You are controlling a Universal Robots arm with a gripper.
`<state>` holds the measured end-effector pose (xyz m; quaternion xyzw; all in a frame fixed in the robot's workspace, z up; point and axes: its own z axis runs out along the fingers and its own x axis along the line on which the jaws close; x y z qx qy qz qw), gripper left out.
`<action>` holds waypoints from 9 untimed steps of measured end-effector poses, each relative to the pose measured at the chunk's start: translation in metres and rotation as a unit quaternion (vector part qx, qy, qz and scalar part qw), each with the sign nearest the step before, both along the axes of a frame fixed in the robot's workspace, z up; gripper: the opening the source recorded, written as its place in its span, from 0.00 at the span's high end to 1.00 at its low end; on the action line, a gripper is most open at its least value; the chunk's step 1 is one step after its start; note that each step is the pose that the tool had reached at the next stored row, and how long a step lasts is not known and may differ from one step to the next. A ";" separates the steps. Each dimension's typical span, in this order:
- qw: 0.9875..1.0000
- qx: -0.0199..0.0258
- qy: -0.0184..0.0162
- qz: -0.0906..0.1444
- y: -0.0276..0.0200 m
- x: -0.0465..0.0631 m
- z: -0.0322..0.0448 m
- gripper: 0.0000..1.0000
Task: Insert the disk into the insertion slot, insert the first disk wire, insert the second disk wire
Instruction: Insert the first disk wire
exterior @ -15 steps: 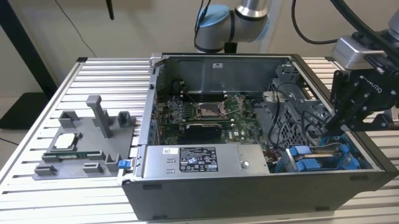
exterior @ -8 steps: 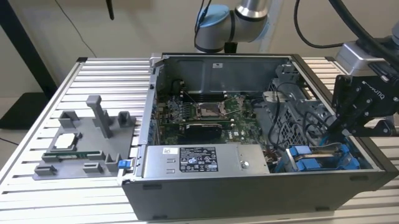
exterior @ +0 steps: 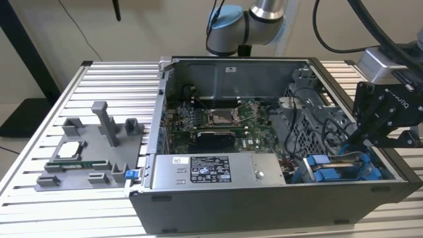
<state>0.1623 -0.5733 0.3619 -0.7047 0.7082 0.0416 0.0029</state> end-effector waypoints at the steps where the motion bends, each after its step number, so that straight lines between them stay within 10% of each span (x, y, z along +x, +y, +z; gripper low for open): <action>1: 1.000 0.000 0.000 0.000 0.0000 0.000 -0.0001 1.00; 9: 1.000 0.000 -0.009 0.001 0.0000 0.000 -0.0057 1.00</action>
